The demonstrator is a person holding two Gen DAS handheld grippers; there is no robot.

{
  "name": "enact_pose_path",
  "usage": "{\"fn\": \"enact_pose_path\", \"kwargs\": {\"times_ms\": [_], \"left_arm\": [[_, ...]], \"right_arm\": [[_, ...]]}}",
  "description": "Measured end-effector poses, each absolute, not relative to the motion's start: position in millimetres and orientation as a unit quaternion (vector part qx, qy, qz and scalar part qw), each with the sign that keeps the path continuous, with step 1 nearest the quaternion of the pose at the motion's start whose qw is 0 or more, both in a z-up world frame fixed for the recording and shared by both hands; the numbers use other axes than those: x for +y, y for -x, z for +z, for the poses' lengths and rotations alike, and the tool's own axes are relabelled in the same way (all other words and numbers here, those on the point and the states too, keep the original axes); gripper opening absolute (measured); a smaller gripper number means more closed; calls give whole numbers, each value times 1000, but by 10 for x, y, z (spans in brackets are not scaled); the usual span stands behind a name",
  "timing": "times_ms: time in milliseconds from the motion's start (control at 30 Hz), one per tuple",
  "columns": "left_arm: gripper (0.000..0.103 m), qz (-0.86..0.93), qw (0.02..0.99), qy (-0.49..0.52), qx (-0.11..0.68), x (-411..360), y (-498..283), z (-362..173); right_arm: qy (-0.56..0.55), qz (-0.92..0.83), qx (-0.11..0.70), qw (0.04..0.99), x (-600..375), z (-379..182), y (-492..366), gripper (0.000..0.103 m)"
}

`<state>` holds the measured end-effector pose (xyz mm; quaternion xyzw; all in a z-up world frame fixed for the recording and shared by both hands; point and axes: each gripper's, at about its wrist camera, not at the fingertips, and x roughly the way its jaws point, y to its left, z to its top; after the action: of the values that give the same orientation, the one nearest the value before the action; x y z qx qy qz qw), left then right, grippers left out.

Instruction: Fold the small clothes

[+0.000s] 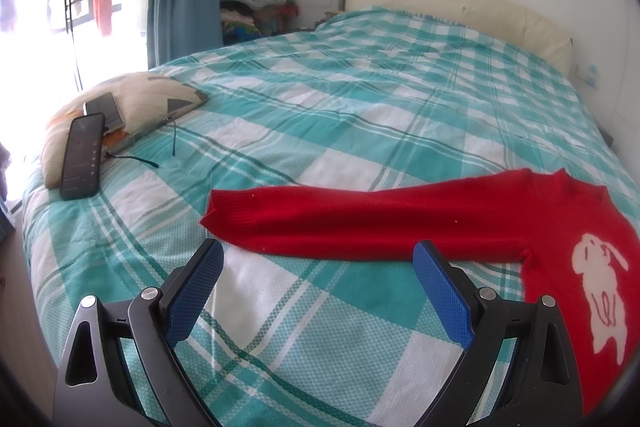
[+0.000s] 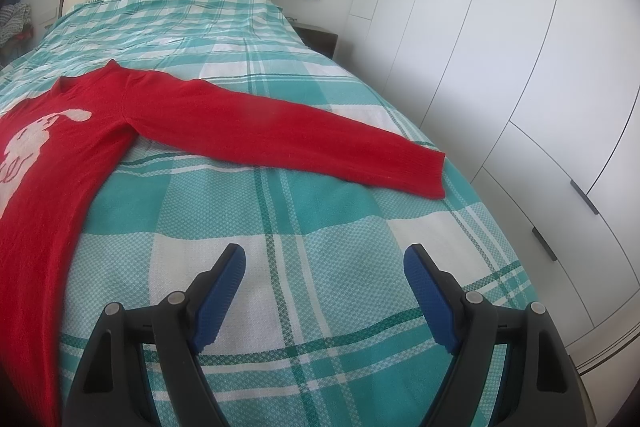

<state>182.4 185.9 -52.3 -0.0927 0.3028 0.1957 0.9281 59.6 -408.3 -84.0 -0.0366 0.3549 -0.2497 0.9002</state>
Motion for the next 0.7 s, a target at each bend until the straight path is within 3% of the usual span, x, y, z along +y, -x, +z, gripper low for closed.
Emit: {"fn": "enact_pose_path", "kwargs": {"times_ms": [433,700], "left_arm": [[97,195,928,94,304,1851,-1832,-521],[97,186,927,116,305,1909,-1788,-561]], "right_arm": [[21,-237,350,906,-4093,-782,-573,81],[-227,-112,267,930,-5435,-355,-624,84]]}}
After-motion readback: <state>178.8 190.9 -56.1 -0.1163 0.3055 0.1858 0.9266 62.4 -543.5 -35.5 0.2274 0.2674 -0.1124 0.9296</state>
